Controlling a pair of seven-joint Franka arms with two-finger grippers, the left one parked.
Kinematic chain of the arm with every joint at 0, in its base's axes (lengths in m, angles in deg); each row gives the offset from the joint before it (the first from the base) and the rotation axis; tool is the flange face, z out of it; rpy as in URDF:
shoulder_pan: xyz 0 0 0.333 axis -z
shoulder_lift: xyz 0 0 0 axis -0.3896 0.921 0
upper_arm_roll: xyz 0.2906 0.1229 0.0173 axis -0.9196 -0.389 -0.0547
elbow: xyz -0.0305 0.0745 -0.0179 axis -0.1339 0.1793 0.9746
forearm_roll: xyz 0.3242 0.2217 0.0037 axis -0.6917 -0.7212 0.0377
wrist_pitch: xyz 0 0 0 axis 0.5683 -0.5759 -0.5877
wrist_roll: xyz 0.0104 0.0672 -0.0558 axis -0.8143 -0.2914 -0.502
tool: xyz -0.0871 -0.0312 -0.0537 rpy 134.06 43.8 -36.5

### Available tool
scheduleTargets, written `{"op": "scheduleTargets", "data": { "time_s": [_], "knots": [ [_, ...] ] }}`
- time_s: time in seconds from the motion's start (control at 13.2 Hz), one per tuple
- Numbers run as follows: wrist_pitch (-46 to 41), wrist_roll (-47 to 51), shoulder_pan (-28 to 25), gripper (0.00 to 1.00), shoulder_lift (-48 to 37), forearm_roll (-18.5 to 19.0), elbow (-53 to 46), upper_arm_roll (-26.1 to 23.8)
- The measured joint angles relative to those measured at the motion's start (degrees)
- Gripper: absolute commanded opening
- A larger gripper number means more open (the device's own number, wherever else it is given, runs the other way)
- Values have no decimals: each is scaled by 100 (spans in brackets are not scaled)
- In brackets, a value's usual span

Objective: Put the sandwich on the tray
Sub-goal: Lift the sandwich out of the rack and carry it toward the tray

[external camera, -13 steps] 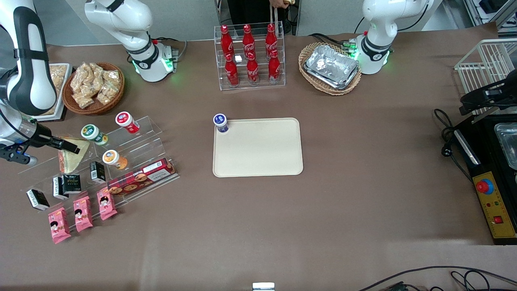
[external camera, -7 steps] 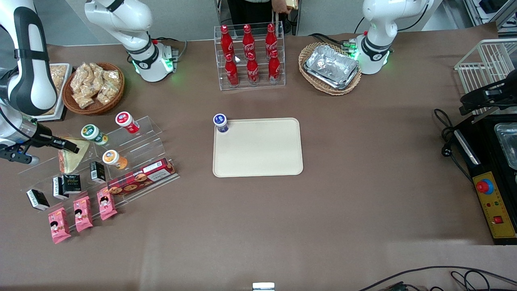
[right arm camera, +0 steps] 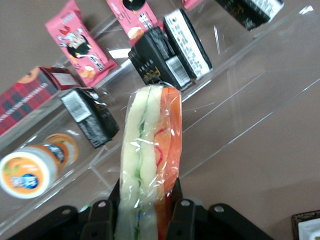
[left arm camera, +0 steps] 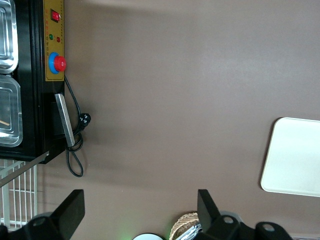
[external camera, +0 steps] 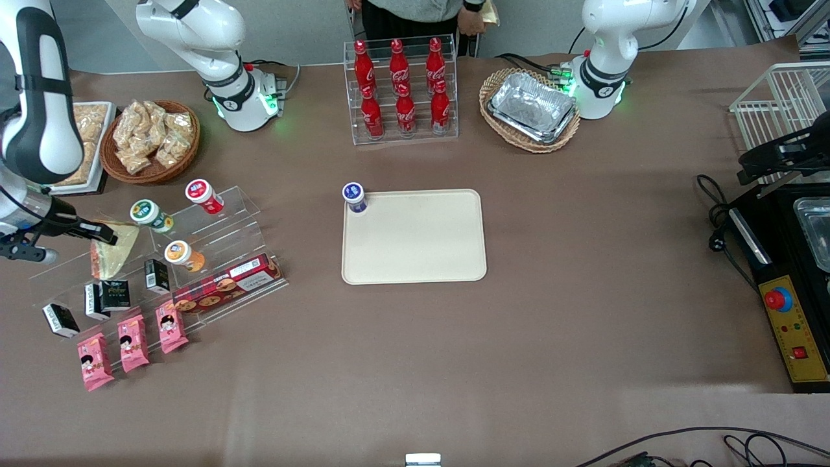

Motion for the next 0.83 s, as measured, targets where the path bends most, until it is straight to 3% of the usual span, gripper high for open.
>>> {"op": "scheduleTargets", "data": {
  "time_s": [0.38,0.83],
  "knots": [
    [-1513,-372,-295,40,-4,1,-1499,-63],
    [-2738,-652,-1057,40,485,-4,-2949,-174]
  ]
}}
